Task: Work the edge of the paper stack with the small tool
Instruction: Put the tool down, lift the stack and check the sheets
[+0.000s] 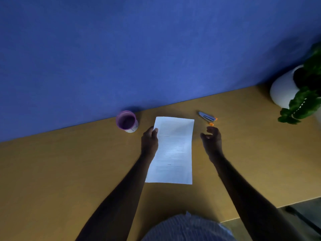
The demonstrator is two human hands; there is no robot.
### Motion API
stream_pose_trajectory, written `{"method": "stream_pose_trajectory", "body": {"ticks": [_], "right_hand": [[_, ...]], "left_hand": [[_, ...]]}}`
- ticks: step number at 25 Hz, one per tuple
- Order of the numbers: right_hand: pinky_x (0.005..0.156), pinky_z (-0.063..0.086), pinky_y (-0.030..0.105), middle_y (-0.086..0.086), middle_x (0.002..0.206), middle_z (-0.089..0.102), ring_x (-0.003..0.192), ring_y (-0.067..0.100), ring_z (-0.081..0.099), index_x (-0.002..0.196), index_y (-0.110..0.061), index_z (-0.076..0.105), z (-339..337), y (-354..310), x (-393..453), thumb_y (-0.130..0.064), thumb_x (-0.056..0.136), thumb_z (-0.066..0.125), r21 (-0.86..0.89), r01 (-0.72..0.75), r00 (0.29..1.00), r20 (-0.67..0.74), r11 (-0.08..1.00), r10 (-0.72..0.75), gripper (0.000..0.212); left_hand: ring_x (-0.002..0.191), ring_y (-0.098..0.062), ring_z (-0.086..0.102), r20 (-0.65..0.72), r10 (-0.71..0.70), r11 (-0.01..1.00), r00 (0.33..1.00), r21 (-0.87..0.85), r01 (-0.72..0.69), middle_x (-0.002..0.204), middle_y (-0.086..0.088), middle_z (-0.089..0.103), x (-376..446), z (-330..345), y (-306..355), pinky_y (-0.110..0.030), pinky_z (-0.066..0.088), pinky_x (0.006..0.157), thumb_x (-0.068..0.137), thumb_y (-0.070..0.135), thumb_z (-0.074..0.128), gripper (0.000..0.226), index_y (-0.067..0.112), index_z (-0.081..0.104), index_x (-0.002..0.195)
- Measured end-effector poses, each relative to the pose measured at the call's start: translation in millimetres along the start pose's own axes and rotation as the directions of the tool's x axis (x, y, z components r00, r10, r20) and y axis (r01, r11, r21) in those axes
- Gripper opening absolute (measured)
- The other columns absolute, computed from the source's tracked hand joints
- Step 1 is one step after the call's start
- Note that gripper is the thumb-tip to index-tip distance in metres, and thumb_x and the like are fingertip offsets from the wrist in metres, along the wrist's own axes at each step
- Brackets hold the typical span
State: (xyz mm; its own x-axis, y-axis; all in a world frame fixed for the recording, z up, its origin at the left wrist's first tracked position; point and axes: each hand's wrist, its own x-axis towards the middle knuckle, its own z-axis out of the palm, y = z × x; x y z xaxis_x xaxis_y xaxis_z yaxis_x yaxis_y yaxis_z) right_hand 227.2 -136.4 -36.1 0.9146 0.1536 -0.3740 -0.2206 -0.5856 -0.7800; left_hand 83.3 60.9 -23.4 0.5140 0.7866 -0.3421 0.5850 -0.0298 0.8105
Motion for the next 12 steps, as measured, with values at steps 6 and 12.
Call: {"method": "stream_pose_trajectory", "body": {"ticks": [6,12], "right_hand": [[0.107,0.048,0.05,0.026,0.148,0.037,0.128,0.044,0.05,0.151,-0.001,0.038,-7.8,6.2,58.9,-0.001,0.088,0.069,-0.156,0.001,0.996,-0.085,0.988,-0.014,0.071],[0.107,0.047,0.049,0.021,0.142,0.043,0.126,0.044,0.05,0.142,-0.012,0.053,-3.1,12.5,83.5,-0.011,0.092,0.065,-0.305,0.023,0.998,-0.051,0.952,-0.04,0.051]], "left_hand": [[0.067,-0.033,0.044,0.032,-0.078,0.995,0.996,0.064,0.076,0.064,-0.013,0.052,21.5,13.6,-18.2,-0.042,0.036,0.067,0.103,0.017,0.052,0.038,0.006,0.045,0.068],[0.063,-0.016,0.031,0.067,-0.139,0.99,0.988,0.028,0.137,0.061,0.0,0.036,26.0,17.9,-27.3,-0.036,0.026,0.061,0.103,0.017,0.052,0.038,0.012,0.038,0.068]]}}
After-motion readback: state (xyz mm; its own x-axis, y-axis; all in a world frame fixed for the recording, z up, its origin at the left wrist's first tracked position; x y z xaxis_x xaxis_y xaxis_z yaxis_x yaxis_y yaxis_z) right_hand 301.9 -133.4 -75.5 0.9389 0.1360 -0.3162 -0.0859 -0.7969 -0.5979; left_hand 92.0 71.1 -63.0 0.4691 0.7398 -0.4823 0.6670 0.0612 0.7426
